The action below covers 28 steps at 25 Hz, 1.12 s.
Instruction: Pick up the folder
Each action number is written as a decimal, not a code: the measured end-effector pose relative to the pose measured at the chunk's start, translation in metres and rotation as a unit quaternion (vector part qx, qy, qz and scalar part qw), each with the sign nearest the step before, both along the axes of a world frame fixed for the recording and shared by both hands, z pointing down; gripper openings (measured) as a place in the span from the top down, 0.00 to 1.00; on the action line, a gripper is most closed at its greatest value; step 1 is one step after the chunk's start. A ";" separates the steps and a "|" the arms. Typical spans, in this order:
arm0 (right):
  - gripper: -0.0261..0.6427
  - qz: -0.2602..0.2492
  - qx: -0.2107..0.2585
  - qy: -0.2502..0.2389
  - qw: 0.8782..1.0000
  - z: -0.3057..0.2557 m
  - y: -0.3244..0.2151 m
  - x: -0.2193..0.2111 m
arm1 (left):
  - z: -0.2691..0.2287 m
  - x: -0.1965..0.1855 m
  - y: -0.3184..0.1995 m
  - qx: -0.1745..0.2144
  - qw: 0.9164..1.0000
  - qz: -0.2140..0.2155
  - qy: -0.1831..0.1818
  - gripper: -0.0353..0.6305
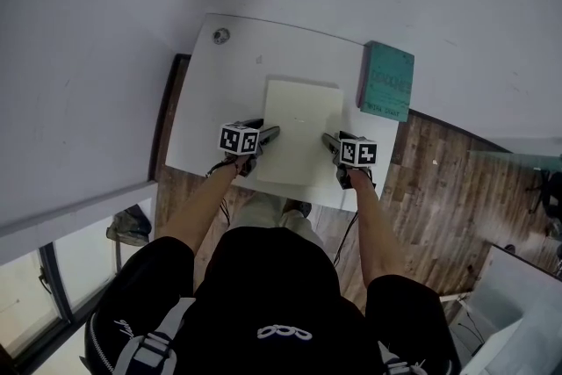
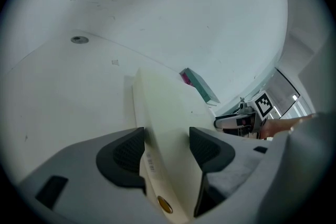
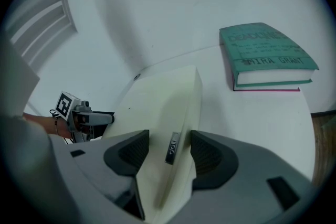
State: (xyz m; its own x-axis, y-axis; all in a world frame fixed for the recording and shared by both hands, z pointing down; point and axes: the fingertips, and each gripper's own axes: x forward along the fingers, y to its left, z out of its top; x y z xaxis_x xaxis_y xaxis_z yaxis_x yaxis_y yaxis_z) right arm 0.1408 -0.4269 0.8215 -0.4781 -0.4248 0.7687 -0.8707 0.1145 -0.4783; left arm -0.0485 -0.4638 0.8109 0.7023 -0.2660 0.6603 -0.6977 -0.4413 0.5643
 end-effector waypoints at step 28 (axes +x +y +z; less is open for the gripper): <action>0.58 0.003 0.022 -0.004 1.000 -0.017 0.014 0.005 | -0.026 0.009 0.015 0.005 0.999 -0.011 -0.047 0.55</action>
